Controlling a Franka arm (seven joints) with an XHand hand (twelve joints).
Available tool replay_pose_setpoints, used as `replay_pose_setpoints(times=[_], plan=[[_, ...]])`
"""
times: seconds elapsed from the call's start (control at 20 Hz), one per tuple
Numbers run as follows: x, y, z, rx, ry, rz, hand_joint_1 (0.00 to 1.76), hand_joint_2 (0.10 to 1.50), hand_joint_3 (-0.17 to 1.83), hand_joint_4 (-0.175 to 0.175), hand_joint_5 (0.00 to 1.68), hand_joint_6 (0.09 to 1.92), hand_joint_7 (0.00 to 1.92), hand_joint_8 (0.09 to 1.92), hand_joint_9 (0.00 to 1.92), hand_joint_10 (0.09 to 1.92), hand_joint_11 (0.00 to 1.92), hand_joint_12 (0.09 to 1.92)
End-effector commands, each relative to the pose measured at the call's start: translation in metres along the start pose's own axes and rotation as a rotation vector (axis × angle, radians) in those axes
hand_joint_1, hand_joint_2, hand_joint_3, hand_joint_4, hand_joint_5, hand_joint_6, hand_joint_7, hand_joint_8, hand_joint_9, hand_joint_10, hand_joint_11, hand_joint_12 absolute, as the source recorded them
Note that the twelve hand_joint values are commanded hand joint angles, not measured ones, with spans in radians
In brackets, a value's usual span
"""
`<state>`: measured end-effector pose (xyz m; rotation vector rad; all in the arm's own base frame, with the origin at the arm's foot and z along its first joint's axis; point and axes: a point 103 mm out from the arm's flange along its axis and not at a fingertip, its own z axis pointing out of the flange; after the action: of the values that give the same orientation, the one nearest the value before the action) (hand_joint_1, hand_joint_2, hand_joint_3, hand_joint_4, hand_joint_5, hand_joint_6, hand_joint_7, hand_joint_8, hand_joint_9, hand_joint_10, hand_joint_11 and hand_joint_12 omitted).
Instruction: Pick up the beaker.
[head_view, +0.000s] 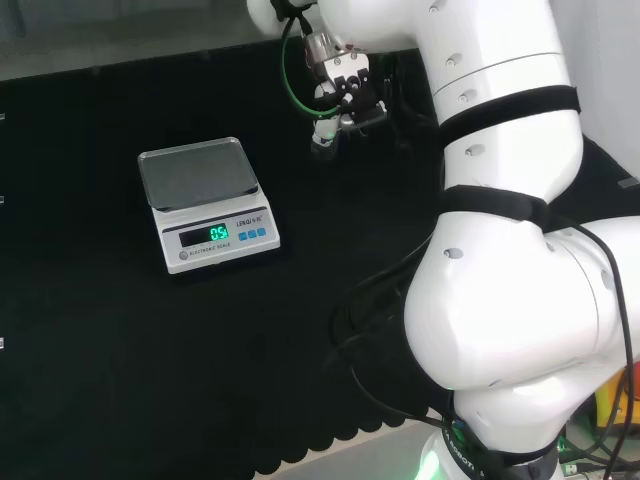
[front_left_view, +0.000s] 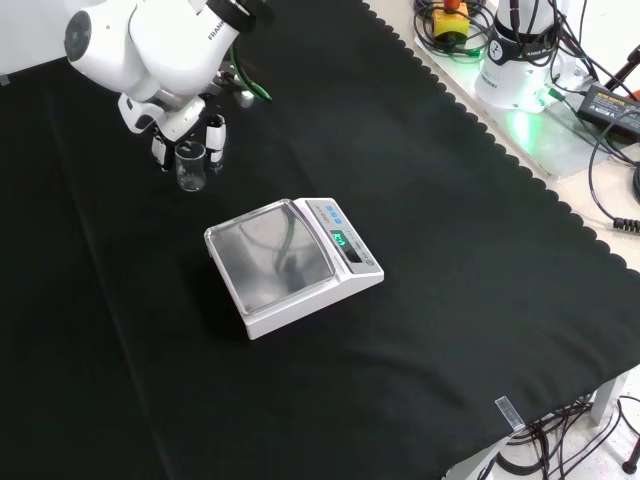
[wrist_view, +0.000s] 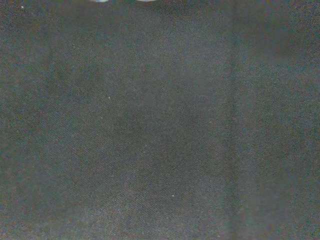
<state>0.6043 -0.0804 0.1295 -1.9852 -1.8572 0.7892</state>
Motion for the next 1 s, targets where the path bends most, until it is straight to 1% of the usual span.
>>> replay_pose_setpoints(times=[0.05, 0.3, 0.6, 1.0], plan=[[0.007, -0.021, -0.041, 0.031, -0.069, 0.010, 0.85, 1.00, 0.11, -0.175, 0.70, 0.09, 0.72, 0.67, 1.22, 0.32, 1.22, 0.83], [0.019, -0.034, -0.063, 0.046, -0.108, 0.012, 0.84, 0.99, 0.11, -0.175, 0.69, 0.09, 0.72, 0.67, 1.22, 0.32, 1.22, 0.82], [0.035, -0.056, -0.087, 0.027, -0.120, 0.006, 0.83, 0.98, 0.11, -0.175, 0.67, 0.09, 0.71, 0.67, 1.22, 0.31, 1.22, 0.82], [0.055, -0.077, -0.093, 0.028, -0.133, -0.010, 0.82, 0.97, 0.12, -0.175, 0.67, 0.09, 0.71, 0.67, 1.22, 0.30, 1.22, 0.81]])
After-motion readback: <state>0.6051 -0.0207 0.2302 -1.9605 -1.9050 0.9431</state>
